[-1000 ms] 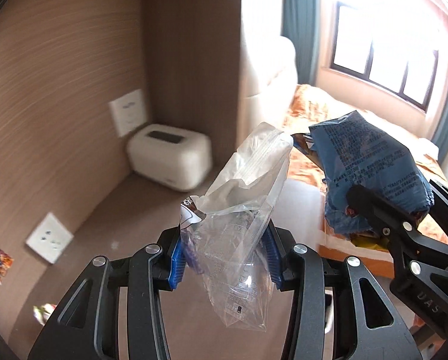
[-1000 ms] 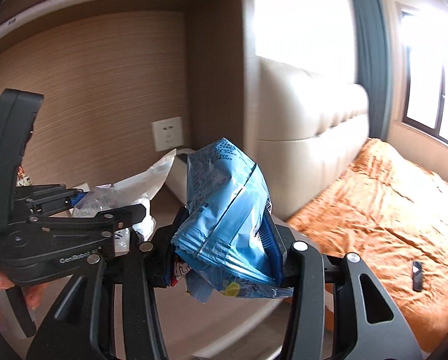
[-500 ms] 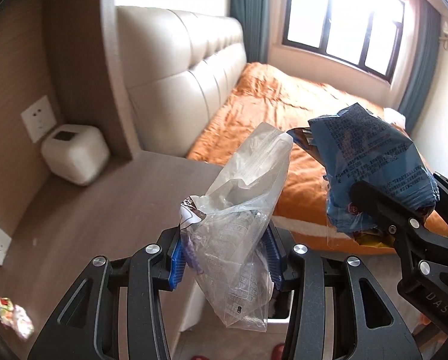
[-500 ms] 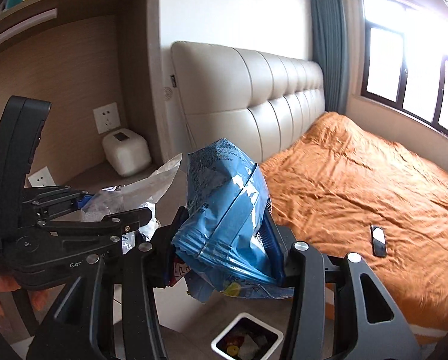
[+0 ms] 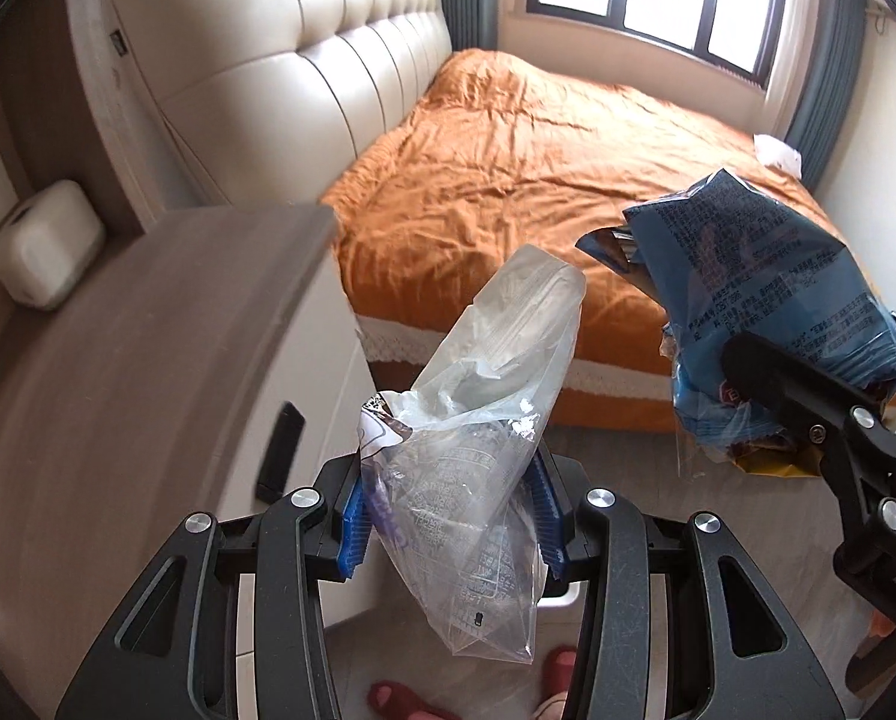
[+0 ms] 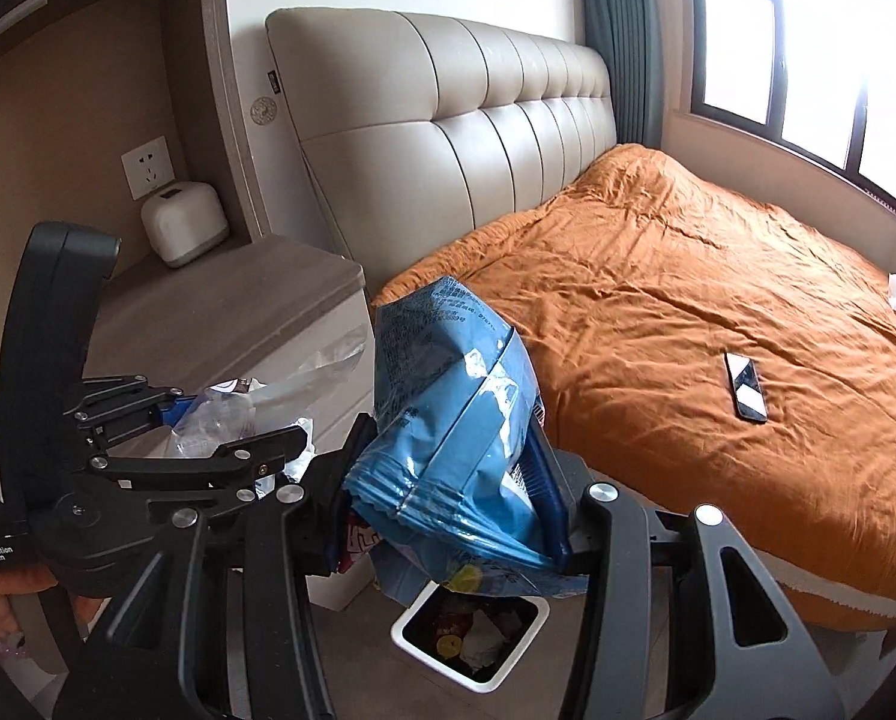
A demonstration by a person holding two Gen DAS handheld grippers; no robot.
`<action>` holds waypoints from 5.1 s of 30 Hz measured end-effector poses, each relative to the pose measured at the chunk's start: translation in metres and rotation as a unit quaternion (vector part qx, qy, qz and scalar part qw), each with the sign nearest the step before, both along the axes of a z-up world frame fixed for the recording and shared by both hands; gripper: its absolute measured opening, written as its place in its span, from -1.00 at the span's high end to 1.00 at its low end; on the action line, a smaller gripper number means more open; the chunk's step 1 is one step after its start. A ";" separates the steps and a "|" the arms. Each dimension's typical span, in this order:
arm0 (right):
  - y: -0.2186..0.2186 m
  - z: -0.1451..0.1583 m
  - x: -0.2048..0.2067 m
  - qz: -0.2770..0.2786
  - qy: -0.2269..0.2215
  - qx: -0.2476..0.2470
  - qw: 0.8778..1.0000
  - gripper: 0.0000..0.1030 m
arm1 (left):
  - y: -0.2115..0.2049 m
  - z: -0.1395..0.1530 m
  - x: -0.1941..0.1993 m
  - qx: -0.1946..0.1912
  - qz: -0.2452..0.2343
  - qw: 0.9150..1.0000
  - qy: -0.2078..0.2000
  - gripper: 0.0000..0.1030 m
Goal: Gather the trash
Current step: 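Carry the clear bag and blue snack bag over the white trash bin, then open both tools to drop the bags into the bin, then move both open tools back toward the desk wrappers, then grasp the colorful snack wrapper with the left tool while the right tool grasps the crumpled clear bag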
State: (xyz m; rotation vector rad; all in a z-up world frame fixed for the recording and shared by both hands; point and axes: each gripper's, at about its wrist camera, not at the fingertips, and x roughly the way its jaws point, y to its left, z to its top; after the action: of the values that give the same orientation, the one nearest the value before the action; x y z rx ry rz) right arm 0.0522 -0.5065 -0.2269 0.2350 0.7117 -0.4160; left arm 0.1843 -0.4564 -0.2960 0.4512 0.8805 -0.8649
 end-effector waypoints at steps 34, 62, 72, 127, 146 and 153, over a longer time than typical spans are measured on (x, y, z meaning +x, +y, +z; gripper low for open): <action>-0.038 -0.413 0.006 0.032 0.169 0.090 0.981 -0.83 | -0.063 -0.428 -0.038 0.100 -0.109 0.985 0.088 -0.60; -0.034 -0.295 0.008 0.003 0.142 0.024 0.990 -0.93 | -0.031 -0.296 -0.024 0.043 -0.077 0.995 0.052 -0.91; -0.019 -0.162 -0.002 -0.002 0.068 -0.008 0.998 -0.93 | -0.005 -0.161 -0.019 -0.013 -0.044 0.999 0.020 -0.91; 0.317 0.121 0.211 0.394 -0.157 -0.017 0.906 -0.93 | 0.458 0.136 0.109 -0.030 0.379 0.911 -0.157 -0.91; 0.410 0.014 0.273 0.458 -0.015 0.003 0.889 -0.92 | 0.512 0.062 0.201 -0.055 0.362 0.928 -0.071 -0.91; 0.427 -0.010 0.293 0.465 0.025 0.000 0.885 -0.92 | 0.498 0.036 0.222 -0.039 0.330 0.942 -0.043 -0.43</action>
State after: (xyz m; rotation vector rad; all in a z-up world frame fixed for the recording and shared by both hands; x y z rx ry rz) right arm 0.3451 -0.0797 -0.2367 -0.1348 0.7903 0.5014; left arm 0.4060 0.0413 -0.2598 0.1009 0.8379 -0.2562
